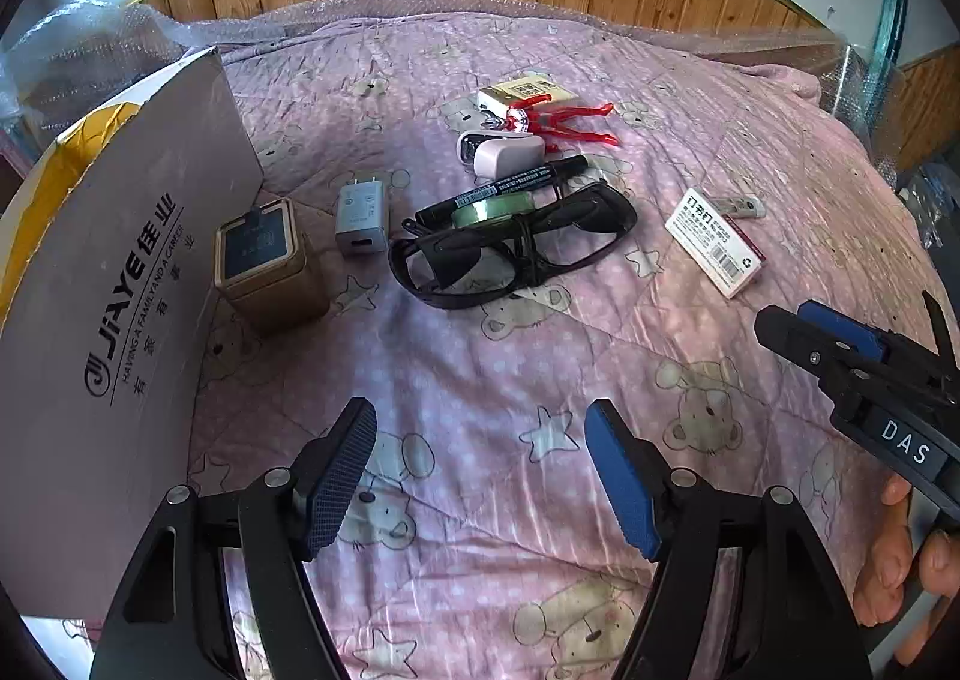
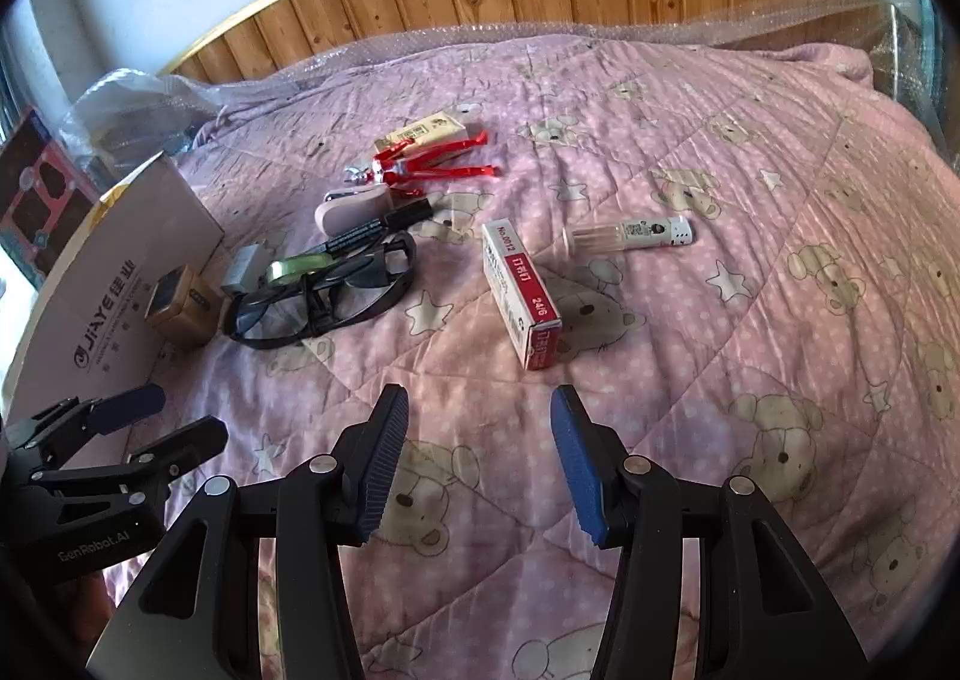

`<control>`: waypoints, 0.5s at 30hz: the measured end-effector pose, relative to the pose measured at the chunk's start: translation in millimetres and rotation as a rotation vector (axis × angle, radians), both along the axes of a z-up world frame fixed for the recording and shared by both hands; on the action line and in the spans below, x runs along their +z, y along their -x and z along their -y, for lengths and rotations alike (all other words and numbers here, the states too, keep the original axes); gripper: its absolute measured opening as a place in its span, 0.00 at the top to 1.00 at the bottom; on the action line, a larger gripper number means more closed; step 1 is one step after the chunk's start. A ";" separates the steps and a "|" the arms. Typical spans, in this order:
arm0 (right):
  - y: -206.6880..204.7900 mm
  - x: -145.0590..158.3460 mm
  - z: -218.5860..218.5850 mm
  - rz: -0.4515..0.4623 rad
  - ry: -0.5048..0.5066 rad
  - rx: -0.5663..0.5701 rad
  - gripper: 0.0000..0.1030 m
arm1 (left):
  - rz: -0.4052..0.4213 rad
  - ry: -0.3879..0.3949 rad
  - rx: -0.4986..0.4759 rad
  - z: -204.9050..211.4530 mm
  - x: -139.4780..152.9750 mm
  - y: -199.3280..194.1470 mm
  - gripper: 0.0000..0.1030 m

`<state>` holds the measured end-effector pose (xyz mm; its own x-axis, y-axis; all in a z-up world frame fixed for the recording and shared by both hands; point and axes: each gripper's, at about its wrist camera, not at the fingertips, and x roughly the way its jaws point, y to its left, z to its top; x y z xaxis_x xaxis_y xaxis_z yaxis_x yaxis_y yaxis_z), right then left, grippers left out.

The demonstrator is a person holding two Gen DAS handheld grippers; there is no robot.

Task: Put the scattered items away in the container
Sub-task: 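Grasp the red-and-white staple box with the right tool while the left tool grasps the green tape roll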

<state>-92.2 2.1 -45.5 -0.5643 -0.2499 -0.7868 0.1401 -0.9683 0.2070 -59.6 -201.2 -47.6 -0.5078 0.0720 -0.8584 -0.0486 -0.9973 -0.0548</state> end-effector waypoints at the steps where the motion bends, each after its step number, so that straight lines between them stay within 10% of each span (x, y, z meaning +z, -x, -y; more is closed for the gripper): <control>1: 3.6 -1.6 -0.1 0.004 0.001 -0.001 0.49 | 0.001 -0.002 0.002 1.4 -1.0 4.2 0.29; 15: 46.5 -23.5 -12.8 0.054 0.015 -0.024 0.49 | -0.010 0.027 -0.005 11.9 -13.5 60.5 0.29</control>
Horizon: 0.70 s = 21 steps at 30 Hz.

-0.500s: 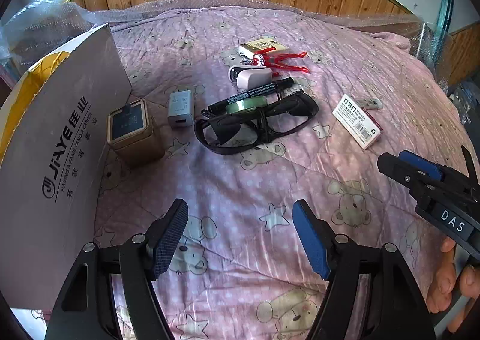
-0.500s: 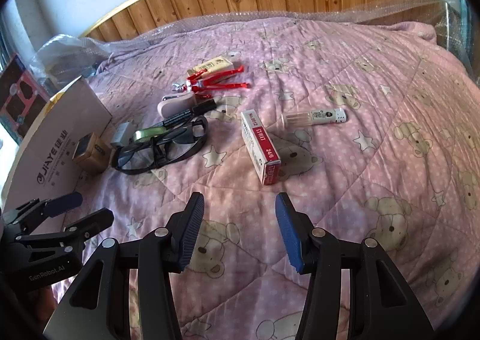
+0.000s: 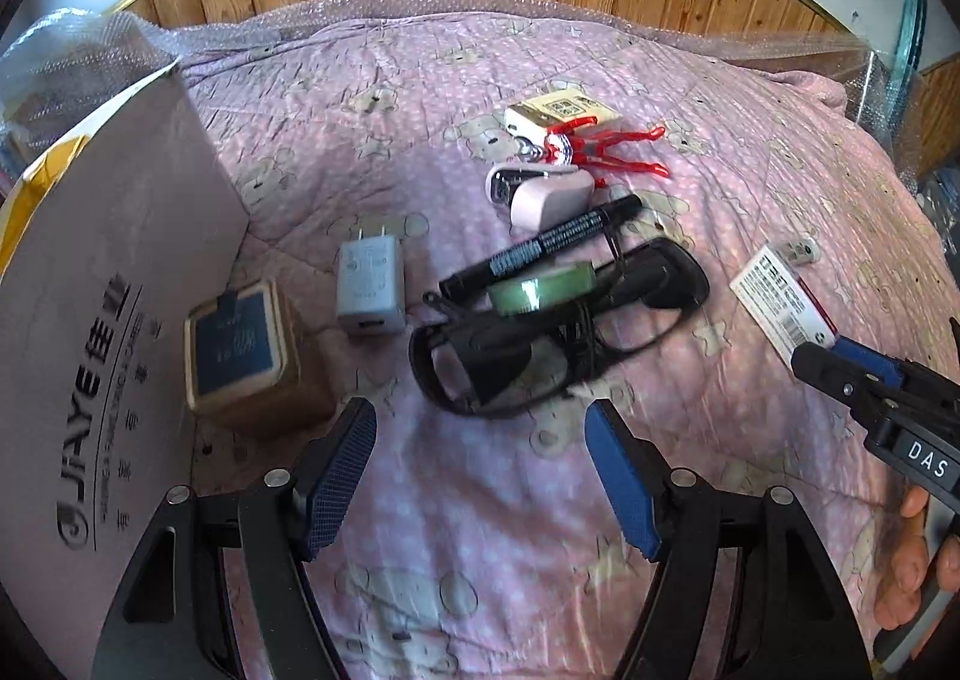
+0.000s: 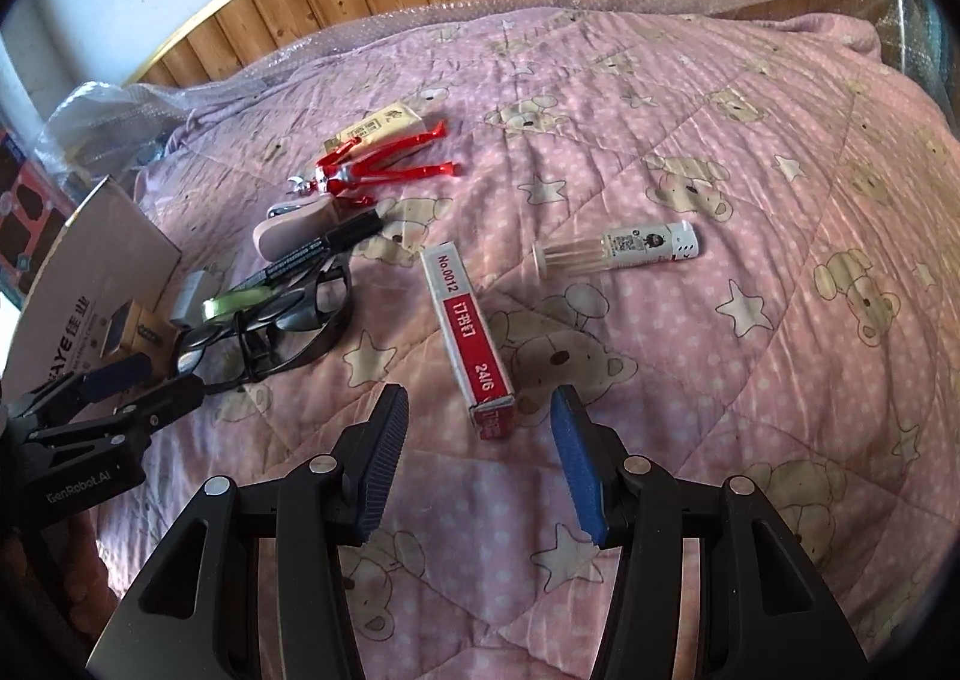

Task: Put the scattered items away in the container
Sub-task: 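Grasp the red-and-white staple box with the right tool while the left tool grasps the green tape roll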

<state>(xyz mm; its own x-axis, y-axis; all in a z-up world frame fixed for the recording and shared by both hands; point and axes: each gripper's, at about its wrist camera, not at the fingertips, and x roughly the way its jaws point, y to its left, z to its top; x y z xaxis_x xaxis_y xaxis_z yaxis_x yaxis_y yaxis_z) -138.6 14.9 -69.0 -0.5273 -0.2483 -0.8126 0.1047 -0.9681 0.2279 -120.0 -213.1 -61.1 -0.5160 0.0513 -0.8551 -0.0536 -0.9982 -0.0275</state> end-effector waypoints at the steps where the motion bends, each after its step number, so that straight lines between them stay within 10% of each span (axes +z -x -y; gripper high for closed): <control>1: 3.3 -2.2 -0.9 0.003 0.002 -0.001 0.49 | -0.004 0.005 -0.006 -1.6 -0.3 5.2 0.29; 3: 9.7 -6.9 -2.9 0.014 0.012 -0.002 0.51 | -0.012 0.022 -0.017 -7.3 -3.0 15.8 0.29; 5: 14.1 -10.7 -4.3 0.026 0.020 -0.003 0.79 | -0.010 0.028 -0.031 -13.2 -9.5 25.9 0.29; 21: 14.4 -10.9 -11.5 0.038 0.085 0.011 0.84 | -0.063 -0.044 -0.164 -25.5 -3.6 50.3 0.41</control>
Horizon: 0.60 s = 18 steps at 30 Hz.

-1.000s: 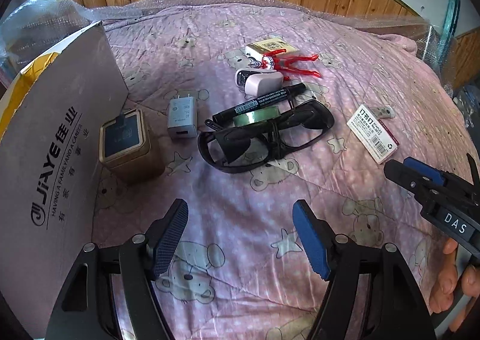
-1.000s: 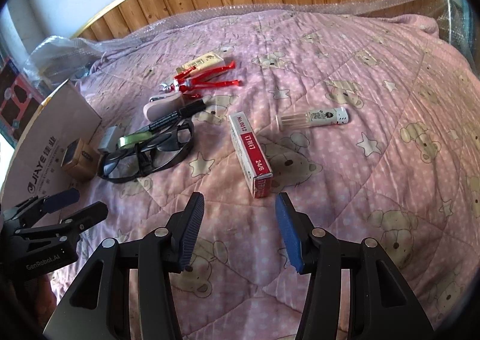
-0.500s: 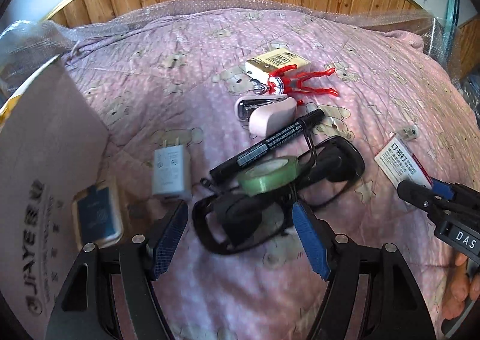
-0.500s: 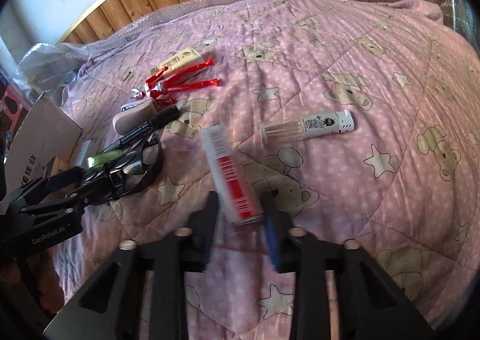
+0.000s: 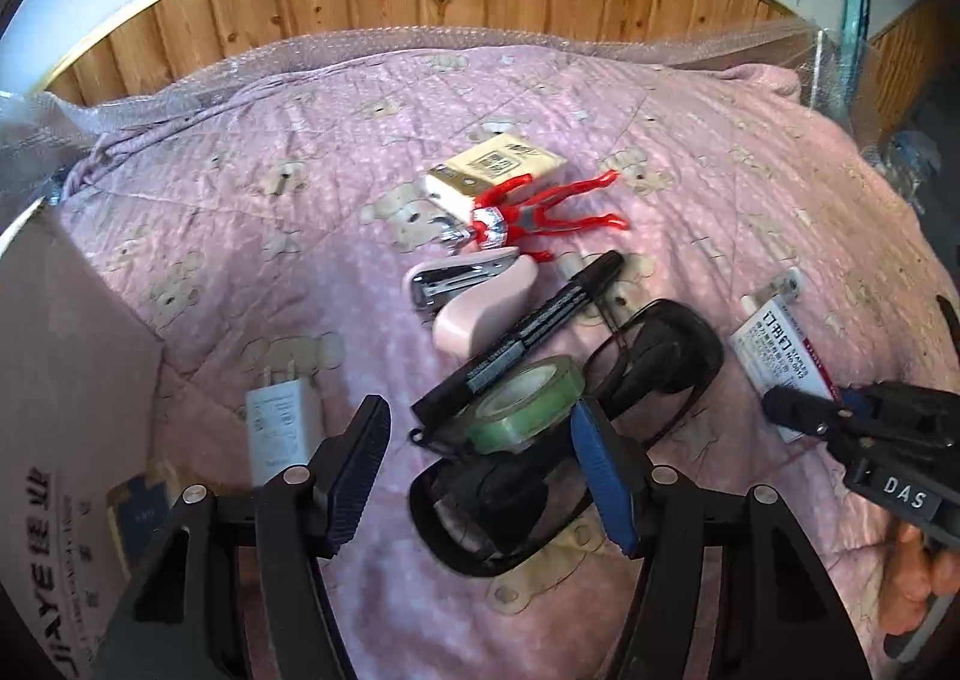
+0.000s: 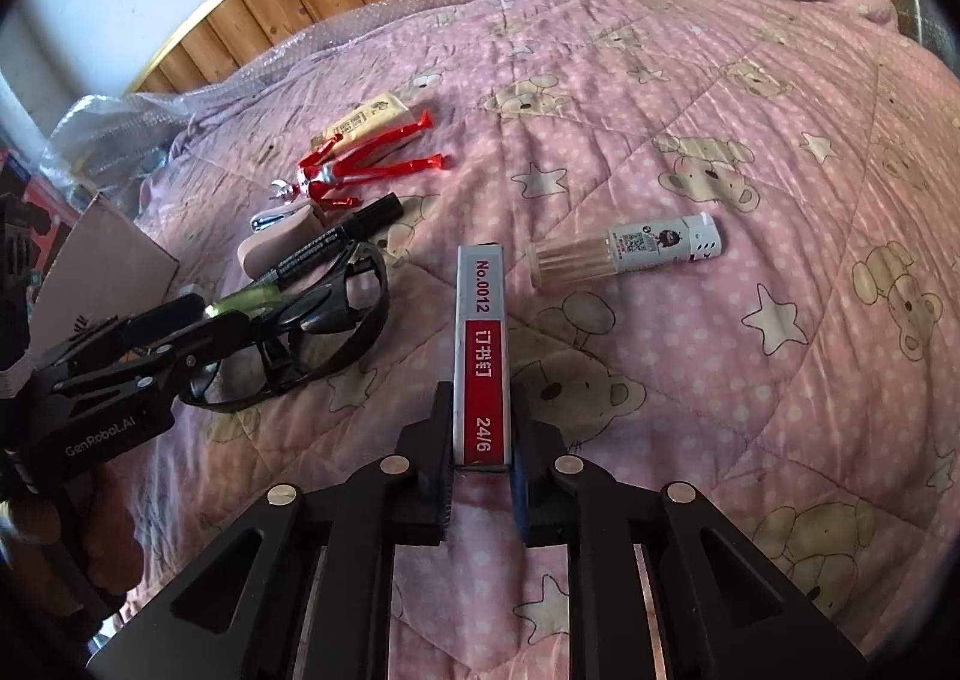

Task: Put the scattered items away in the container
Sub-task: 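Grasp the red-and-white staple box with the right tool while the left tool grasps the green tape roll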

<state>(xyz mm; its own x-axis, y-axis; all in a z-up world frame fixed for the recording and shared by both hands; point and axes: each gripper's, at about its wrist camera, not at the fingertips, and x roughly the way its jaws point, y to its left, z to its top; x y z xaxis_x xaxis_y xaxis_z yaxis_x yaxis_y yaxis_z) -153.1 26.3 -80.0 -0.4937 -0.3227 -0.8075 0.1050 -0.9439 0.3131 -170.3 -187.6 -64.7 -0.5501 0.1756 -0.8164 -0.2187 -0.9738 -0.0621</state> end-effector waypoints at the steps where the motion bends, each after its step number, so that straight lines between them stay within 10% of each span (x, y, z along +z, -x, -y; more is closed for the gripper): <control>1: -1.9 1.9 -3.2 0.001 0.011 -0.002 0.85 | 0.034 -0.059 -0.015 2.2 0.4 -0.1 0.58; 4: -8.1 8.4 -13.7 -0.003 0.035 -0.015 0.85 | 0.110 -0.203 -0.073 2.2 5.8 -4.6 0.66; 10: -4.8 4.5 -13.5 -0.011 0.026 -0.016 0.71 | -0.003 0.035 -0.039 -9.3 7.8 -5.1 0.50; 15: -1.7 -2.1 -13.7 -0.002 0.038 -0.029 0.84 | -0.025 0.015 -0.090 -18.2 5.1 10.2 0.49; 18: -4.3 0.6 -14.4 -0.005 0.045 -0.022 0.84 | 0.012 -0.067 -0.127 -22.5 4.1 19.6 0.80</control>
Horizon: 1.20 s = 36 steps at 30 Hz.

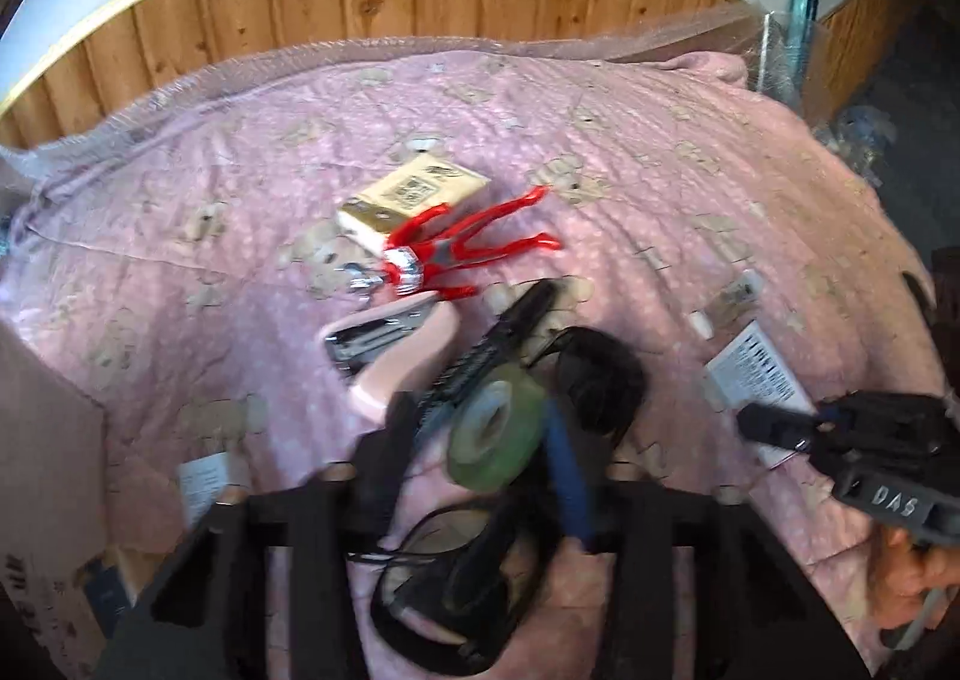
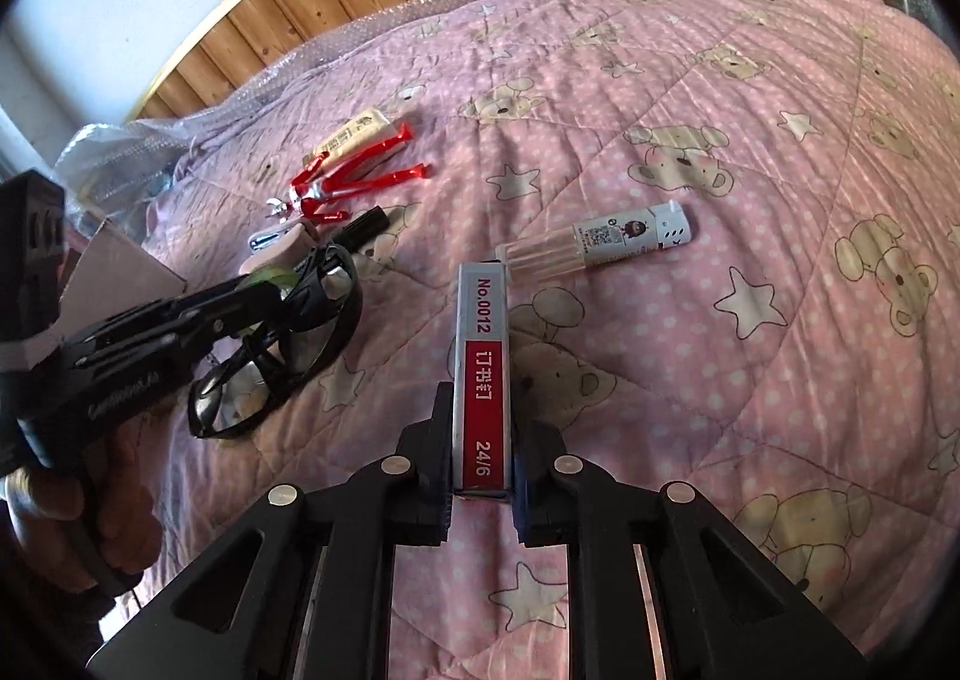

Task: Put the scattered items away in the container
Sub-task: 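Grasp the red-and-white staple box with the right tool while the left tool grasps the green tape roll, then carry the staple box and tape roll over the open cardboard box with both tools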

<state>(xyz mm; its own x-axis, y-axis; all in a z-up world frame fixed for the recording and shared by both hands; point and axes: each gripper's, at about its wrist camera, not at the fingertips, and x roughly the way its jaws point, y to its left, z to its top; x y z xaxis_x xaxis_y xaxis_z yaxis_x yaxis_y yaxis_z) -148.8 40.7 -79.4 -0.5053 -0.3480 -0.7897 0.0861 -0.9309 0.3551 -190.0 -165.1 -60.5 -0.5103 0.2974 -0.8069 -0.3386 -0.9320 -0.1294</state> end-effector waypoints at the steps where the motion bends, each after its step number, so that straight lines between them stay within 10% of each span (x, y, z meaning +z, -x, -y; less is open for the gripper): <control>1: -0.4 0.4 0.4 -0.001 0.000 0.005 0.84 | 0.012 -0.015 0.004 -1.1 1.2 2.2 0.83; 19: -20.9 41.2 31.1 -0.071 -0.014 0.051 0.85 | -0.048 0.068 0.148 7.6 34.9 -35.1 0.88; 36: -58.1 87.0 116.4 -0.142 -0.061 0.186 0.85 | -0.112 -0.023 0.259 70.2 82.1 -99.7 0.88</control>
